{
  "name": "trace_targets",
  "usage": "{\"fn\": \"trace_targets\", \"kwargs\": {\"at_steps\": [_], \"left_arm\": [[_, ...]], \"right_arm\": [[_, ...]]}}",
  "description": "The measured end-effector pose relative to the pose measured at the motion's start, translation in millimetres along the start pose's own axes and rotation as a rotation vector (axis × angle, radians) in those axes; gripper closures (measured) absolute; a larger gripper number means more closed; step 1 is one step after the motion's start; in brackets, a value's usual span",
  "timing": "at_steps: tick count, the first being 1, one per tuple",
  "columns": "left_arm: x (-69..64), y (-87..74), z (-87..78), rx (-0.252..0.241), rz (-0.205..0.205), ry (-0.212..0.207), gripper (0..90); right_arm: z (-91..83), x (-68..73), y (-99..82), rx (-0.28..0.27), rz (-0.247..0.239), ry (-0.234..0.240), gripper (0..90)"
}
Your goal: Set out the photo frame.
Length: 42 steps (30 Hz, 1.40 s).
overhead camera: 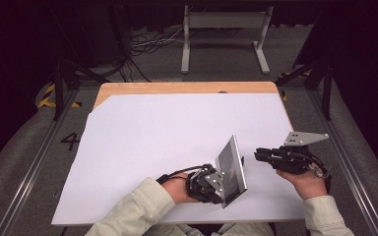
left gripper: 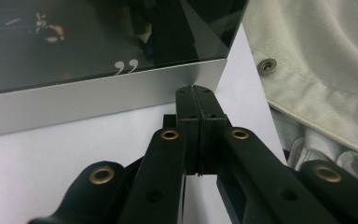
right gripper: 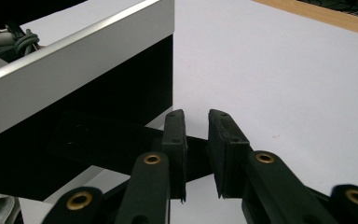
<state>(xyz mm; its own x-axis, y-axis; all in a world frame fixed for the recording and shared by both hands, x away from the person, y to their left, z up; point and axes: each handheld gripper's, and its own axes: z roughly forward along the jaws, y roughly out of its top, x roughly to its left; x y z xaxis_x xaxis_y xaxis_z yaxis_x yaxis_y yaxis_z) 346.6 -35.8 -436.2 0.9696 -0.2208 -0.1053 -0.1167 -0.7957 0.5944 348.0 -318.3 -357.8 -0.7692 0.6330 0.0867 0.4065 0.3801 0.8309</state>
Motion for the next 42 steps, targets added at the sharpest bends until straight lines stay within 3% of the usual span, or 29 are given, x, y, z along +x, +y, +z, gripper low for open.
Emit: {"fn": "trace_targets", "kwargs": {"at_steps": [13, 22, 34, 42], "left_arm": [[-1.8, 13.9, 12.2, -0.021, 0.008, 0.008, 90.0], [-1.2, 15.0, 13.9, -0.035, -0.01, 0.005, 89.1], [1.1, 3.4, -4.0, -0.056, -0.039, 0.016, 86.5], [2.5, -13.6, -23.9, -0.078, -0.077, 0.044, 85.0]], "right_arm": [[1.8, -0.3, -0.7, 0.004, 0.009, -0.001, 77.0], [1.7, -0.3, -0.8, 0.0, 0.014, 0.0, 76.2], [0.0, 2.8, 1.8, 0.003, 0.003, -0.001, 74.4], [-3.0, 6.7, 7.1, 0.006, 0.009, 0.009, 70.8]]}}
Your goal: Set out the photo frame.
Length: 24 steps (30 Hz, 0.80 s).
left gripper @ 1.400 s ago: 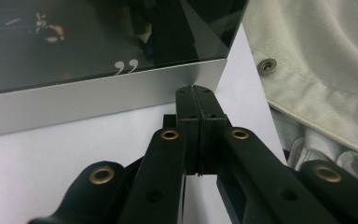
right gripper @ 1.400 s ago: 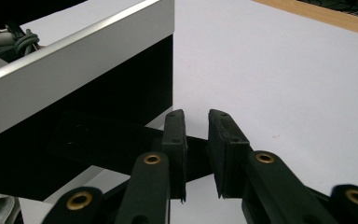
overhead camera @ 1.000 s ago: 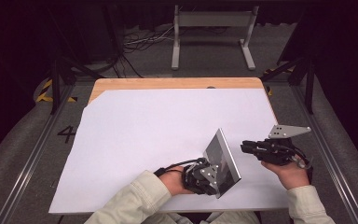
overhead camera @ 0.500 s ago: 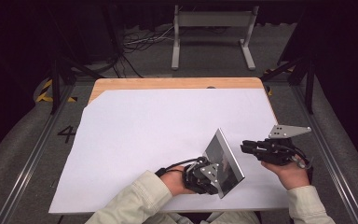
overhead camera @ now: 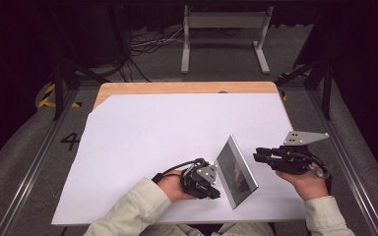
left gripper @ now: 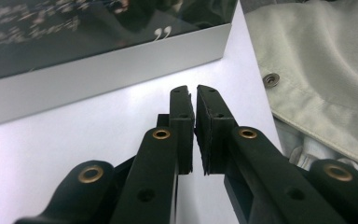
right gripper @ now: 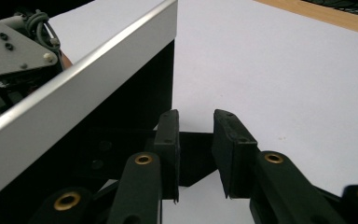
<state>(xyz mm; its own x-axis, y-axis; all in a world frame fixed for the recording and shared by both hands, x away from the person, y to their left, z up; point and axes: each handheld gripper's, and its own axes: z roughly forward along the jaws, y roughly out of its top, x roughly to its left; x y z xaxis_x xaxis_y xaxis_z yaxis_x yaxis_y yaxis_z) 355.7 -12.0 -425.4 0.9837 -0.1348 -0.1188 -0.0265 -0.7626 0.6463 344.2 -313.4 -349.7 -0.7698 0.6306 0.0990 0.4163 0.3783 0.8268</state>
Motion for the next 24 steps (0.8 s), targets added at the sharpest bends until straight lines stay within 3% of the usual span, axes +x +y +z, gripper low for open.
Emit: {"fn": "trace_targets", "kwargs": {"at_steps": [24], "left_arm": [[17.2, -39.7, -42.1, -0.078, -0.114, 0.114, 82.4]], "right_arm": [[-14.3, 19.8, 23.1, -0.022, 0.005, -0.009, 57.6]]}}
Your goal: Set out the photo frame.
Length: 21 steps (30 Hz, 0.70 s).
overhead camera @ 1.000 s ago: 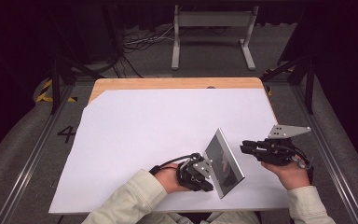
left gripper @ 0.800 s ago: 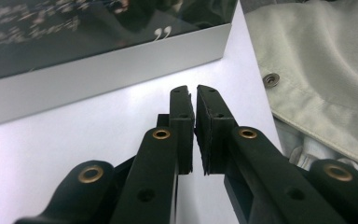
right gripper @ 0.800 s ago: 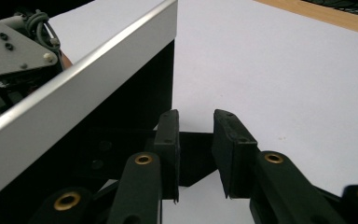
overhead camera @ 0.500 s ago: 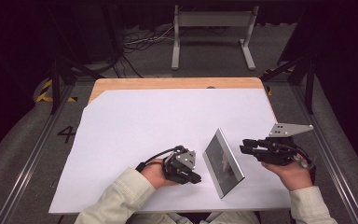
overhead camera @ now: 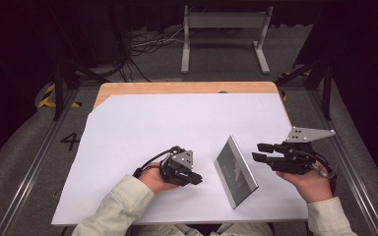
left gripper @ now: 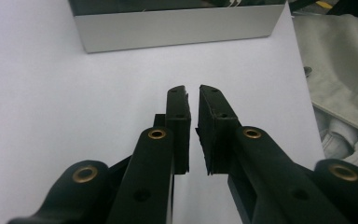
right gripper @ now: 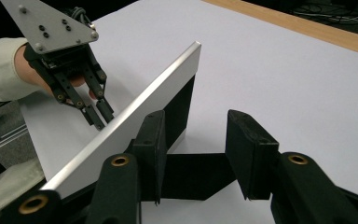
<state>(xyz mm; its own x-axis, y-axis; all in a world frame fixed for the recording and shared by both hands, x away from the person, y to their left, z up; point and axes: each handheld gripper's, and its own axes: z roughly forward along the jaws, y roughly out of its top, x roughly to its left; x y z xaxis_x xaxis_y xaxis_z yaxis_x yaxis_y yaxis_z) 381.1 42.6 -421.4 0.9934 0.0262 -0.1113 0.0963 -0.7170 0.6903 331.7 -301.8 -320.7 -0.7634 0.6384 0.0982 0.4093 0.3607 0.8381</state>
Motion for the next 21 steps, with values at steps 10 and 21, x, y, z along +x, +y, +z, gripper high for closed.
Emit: {"fn": "trace_targets", "kwargs": {"at_steps": [10, 21], "left_arm": [[5.6, -10.6, -9.6, -0.014, -0.045, 0.049, 80.2], [10.6, -16.6, -16.7, -0.031, -0.078, 0.072, 79.1]], "right_arm": [[-4.5, 11.5, 8.6, -0.005, 0.028, 0.014, 52.5], [-2.1, 22.0, 14.0, 0.017, 0.058, 0.05, 44.5]]}}
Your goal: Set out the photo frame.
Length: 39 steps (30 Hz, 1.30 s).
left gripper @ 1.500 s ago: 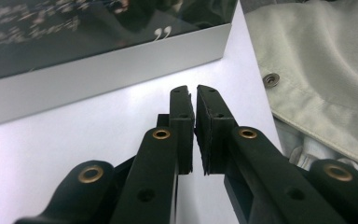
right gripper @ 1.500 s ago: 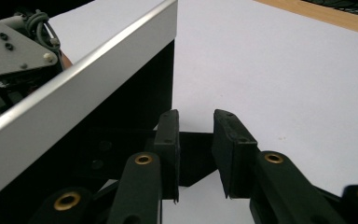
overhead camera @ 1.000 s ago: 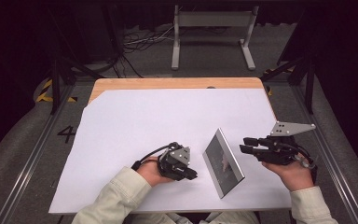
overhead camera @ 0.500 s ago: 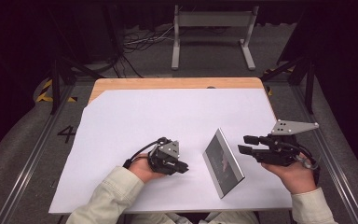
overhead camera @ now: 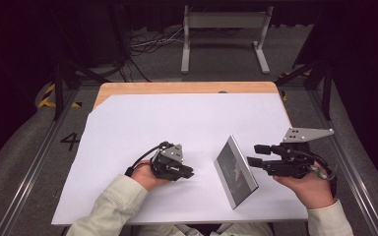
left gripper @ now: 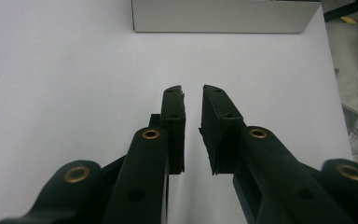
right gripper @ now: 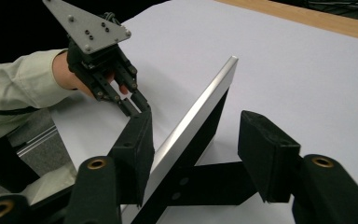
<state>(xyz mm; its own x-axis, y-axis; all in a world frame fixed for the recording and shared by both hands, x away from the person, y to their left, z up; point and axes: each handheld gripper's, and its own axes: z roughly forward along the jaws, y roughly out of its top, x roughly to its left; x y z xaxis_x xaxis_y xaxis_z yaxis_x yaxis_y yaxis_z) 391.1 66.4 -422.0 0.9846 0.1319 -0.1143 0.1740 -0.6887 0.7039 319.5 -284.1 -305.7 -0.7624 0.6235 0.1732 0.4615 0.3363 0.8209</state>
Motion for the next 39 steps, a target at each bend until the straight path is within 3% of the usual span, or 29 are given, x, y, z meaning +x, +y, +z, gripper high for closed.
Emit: {"fn": "trace_targets", "kwargs": {"at_steps": [16, 39], "left_arm": [[2.6, -2.2, 0.2, 0.001, -0.019, -0.001, 77.9], [2.2, -2.0, 1.1, 0.008, -0.016, 0.004, 77.9]], "right_arm": [[15.3, 11.2, 0.6, 0.08, -0.011, 0.042, 38.4], [35.8, 15.5, -5.5, 0.196, -0.004, 0.038, 34.2]]}}
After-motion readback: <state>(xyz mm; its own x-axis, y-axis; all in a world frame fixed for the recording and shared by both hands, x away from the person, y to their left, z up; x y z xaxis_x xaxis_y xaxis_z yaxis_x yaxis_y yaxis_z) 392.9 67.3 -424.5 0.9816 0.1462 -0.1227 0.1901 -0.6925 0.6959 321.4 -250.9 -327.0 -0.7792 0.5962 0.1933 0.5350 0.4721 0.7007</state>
